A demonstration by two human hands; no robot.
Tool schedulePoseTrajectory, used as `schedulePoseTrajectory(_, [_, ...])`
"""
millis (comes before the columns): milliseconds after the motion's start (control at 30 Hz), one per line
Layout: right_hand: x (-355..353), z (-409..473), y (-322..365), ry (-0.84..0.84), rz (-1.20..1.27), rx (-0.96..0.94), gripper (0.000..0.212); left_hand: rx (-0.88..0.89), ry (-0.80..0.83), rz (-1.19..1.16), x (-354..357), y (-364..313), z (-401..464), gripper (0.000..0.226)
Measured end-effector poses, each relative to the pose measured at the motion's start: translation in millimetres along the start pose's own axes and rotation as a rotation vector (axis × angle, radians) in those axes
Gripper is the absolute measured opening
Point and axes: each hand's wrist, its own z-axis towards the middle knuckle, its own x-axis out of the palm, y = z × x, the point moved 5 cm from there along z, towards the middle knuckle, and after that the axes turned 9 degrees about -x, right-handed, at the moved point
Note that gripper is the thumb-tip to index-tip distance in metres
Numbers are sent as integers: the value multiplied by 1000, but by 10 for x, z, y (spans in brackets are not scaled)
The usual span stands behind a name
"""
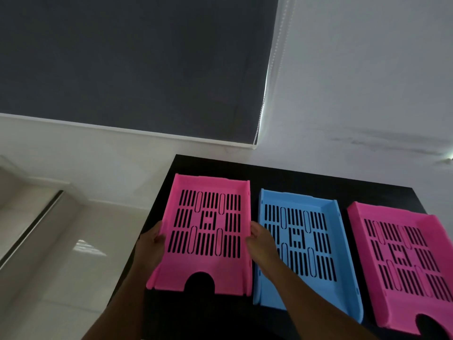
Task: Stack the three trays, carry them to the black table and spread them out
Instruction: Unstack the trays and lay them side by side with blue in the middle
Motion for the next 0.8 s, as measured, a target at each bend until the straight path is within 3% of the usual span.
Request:
schedulePoseTrajectory(200, [-22, 24, -116, 47, -74, 29, 48, 3, 13, 41, 143, 136, 144, 25])
schedulePoseTrajectory(400, [-47, 1, -84, 11, -80, -39, 47, -50, -17, 37, 230, 130, 164, 23])
schedulePoseTrajectory(500, [-275, 2, -97, -121, -73, -73, 39, -35, -79, 11, 283, 32, 131, 18])
schedulePoseTrajectory(633, [-673, -11, -282, -297, -69, -48, 33, 9, -149, -16, 460, -132, 115, 41])
schedulePoseTrajectory(800, [-1198, -183, -519, -508, -97, -3, 30, 42, 46, -28, 1015, -467, -218, 58])
